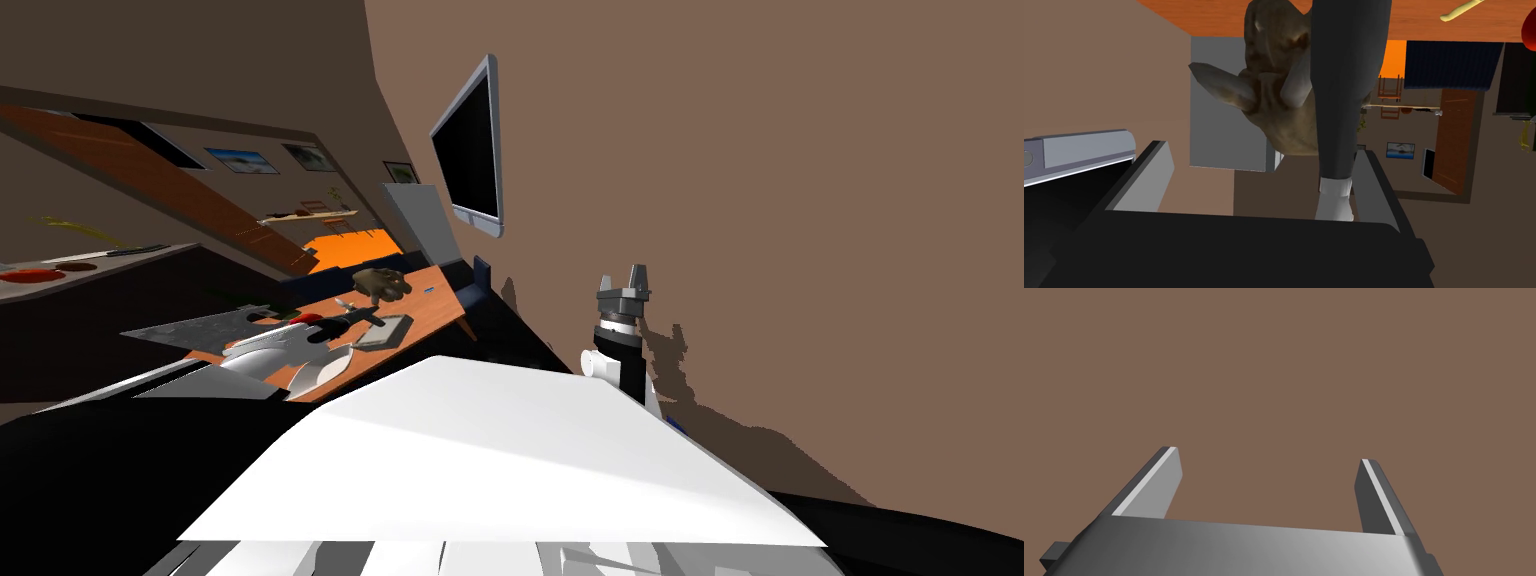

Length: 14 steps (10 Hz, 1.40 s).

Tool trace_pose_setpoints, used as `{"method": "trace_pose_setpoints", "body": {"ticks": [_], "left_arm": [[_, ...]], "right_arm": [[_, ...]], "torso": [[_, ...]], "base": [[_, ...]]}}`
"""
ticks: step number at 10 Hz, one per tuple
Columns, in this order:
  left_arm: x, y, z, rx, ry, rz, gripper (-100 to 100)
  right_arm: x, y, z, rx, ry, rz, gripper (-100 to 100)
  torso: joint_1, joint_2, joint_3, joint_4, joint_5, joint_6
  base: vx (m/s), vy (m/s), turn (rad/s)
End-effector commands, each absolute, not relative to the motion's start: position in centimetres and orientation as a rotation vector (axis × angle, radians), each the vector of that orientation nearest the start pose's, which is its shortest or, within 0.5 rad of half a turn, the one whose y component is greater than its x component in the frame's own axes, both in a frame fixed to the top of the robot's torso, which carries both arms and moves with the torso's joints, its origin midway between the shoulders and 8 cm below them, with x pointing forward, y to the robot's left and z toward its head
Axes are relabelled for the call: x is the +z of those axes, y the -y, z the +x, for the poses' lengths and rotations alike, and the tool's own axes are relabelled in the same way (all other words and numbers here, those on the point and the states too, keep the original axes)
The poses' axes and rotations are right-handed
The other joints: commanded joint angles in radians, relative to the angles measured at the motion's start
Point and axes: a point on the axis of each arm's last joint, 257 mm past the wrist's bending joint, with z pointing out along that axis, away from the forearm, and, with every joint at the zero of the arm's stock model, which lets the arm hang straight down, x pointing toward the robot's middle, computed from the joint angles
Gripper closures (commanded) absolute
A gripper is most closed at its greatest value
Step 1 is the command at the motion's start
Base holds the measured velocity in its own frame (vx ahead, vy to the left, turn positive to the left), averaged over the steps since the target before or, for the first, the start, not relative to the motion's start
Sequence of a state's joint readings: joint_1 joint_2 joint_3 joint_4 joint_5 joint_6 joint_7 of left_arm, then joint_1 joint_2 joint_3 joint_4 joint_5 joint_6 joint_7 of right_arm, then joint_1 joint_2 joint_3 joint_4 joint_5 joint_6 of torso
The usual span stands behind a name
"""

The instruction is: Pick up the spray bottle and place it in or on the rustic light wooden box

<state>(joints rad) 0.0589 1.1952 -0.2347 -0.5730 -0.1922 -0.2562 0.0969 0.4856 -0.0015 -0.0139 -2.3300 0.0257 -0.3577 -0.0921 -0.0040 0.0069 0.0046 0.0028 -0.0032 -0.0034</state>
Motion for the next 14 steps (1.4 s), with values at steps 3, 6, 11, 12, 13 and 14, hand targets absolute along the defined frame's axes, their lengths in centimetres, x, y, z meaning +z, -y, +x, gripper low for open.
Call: {"method": "trace_pose_setpoints", "body": {"ticks": [3, 6, 11, 12, 13, 14], "left_arm": [[-23.5, -85.1, 29.3, 0.464, -1.934, -0.741, -100], [-22.9, -85.6, 29.6, 0.482, -1.926, -0.745, -100], [-22.8, -86.1, 29.0, 0.499, -1.922, -0.758, 0], [-22.8, -86.1, 29.0, 0.499, -1.922, -0.758, 0], [-22.8, -86.1, 29.0, 0.499, -1.922, -0.758, 0], [-22.8, -86.1, 29.0, 0.499, -1.922, -0.758, 0]], "right_arm": [[2.4, 28.2, 35.8, 1.34, -0.652, 0.743, 0], [2.4, 28.2, 35.8, 1.341, -0.652, 0.743, 0], [2.4, 28.2, 35.8, 1.34, -0.652, 0.743, 0], [2.4, 28.2, 35.8, 1.34, -0.652, 0.743, 0], [2.4, 28.2, 35.8, 1.34, -0.652, 0.743, 0], [2.4, 28.2, 35.8, 1.34, -0.652, 0.743, 0]], "torso": [[0.003, -0.003, -0.002, -0.001, 0.001, 0.0], [0.001, -0.001, 0.0, 0.0, 0.0, 0.0], [0.004, -0.005, -0.003, -0.001, 0.001, 0.0], [0.004, -0.005, -0.003, -0.001, 0.001, 0.0], [0.004, -0.005, -0.003, -0.001, 0.001, 0.0], [0.004, -0.005, -0.003, -0.001, 0.001, 0.0]], "base": [[-0.036, -0.022, -0.024], [-0.045, -0.027, -0.008], [0.002, 0.0, -0.001], [0.0, 0.0, 0.0], [0.0, 0.0, 0.0], [0.0, 0.0, 0.0]]}}
